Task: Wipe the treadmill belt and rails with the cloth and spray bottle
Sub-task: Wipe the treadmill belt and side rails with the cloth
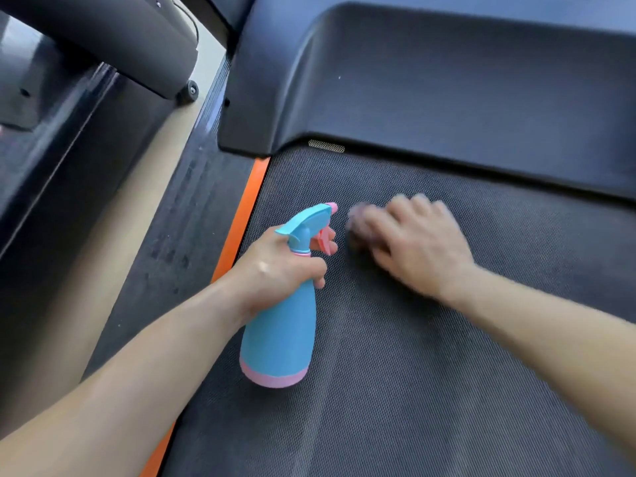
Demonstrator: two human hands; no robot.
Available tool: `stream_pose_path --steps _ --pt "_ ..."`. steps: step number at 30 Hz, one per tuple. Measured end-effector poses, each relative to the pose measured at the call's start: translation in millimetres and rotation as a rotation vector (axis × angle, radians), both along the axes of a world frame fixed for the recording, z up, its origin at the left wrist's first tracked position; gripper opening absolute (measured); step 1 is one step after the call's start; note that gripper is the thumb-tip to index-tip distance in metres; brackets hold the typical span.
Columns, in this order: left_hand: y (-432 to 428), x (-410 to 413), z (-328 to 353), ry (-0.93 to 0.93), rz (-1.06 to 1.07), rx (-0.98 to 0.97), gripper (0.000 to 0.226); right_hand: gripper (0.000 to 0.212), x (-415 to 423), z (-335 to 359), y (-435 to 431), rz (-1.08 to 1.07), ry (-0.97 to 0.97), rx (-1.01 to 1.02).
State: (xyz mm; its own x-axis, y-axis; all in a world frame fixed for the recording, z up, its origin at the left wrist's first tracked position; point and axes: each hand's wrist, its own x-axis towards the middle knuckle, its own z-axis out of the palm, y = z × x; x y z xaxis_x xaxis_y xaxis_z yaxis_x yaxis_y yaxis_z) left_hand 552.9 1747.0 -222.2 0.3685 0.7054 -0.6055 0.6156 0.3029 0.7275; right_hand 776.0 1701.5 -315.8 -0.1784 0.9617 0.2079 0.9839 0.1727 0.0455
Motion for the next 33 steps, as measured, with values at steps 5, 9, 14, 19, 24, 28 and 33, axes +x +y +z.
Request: stream_pose_path --steps 5,9,14,19,24,28,33 --pt "5 -4 -1 -0.027 0.065 -0.016 0.046 0.039 -19 0 30 -0.389 0.066 0.019" --pt "11 -7 3 -0.002 0.044 0.028 0.052 0.047 -43 -7 -50 0.076 0.062 0.000" --pt "8 -10 1 -0.005 0.055 0.078 0.043 0.045 -6 -3 21 -0.086 0.051 0.028" --pt "5 -9 -5 -0.016 -0.006 0.120 0.040 0.043 -6 -3 43 -0.345 0.077 0.051" --pt "6 -9 -3 0.014 -0.003 0.162 0.050 0.047 -16 -8 -51 0.065 0.076 0.012" --pt "3 -6 -6 0.009 -0.036 0.148 0.043 0.050 12 -9 0 -0.112 0.063 0.018" --pt "4 -1 -5 -0.011 -0.043 0.129 0.053 0.049 16 -6 31 -0.370 0.121 0.035"
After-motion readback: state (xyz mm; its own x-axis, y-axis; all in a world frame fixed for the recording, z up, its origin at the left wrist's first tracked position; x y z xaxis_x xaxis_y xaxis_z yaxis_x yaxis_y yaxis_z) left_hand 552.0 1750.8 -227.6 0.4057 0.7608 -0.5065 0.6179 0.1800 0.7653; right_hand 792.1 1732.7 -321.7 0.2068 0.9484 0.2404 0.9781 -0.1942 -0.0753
